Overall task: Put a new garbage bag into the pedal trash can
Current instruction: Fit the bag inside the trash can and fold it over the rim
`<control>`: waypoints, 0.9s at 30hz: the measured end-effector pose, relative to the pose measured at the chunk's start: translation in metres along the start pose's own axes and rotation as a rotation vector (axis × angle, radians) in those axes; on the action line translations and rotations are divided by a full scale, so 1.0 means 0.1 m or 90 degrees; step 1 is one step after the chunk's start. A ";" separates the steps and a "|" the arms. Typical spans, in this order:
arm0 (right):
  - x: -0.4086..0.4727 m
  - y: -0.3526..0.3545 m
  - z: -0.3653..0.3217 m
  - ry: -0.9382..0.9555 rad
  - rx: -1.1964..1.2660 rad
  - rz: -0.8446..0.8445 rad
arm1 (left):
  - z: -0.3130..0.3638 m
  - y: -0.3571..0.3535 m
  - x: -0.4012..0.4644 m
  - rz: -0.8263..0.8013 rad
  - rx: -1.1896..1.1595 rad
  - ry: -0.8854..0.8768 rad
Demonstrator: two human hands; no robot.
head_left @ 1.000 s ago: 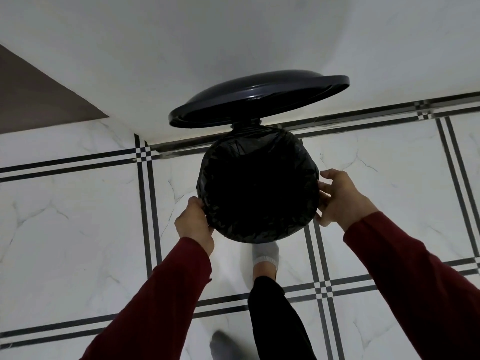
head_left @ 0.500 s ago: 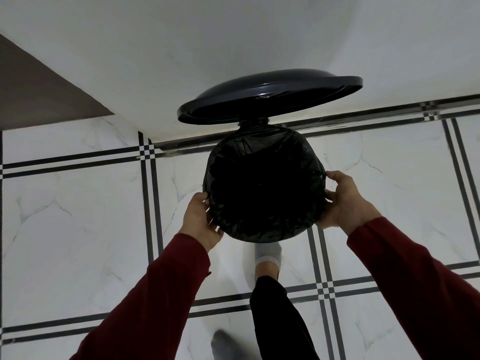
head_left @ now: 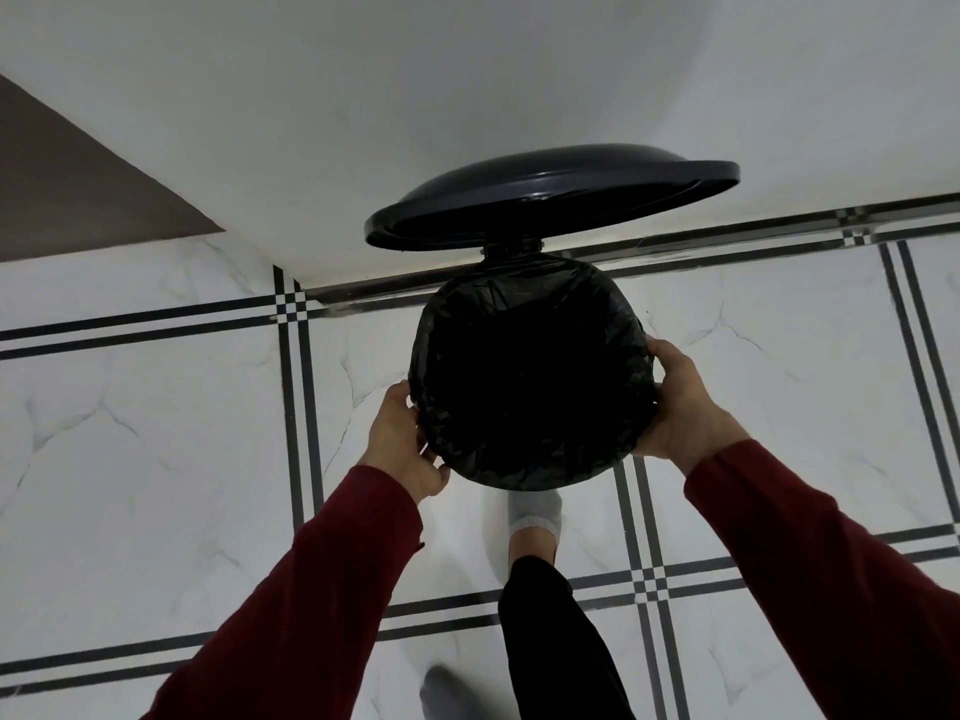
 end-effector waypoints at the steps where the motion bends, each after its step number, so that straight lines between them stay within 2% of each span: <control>1: 0.00 0.01 0.00 -0.001 -0.007 0.006 | 0.01 0.00 0.00 -0.006 0.000 -0.002; 6: 0.01 0.08 0.02 0.003 -0.039 0.101 | -0.03 -0.01 -0.04 -0.012 -0.016 -0.017; 10: 0.05 0.09 0.04 0.028 0.004 0.067 | -0.02 -0.01 -0.04 0.014 -0.037 -0.002; 14: 0.16 0.13 0.11 0.035 0.053 0.008 | -0.02 -0.01 0.02 -0.035 -0.076 0.005; 19: 0.25 0.32 0.13 0.031 0.052 0.082 | -0.07 0.09 0.12 -0.027 -0.091 -0.034; 27: 0.41 0.51 0.25 0.109 0.090 0.102 | -0.12 0.10 0.17 -0.019 -0.123 -0.053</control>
Point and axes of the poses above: each hand's wrist, its own x-axis towards the middle knuckle, its own y-axis out of the back of the hand, z = x × y, the point moved 3 cm from there along x, towards the middle knuckle, and after that the axes turned 8 degrees about -z, right-handed, at the moved point
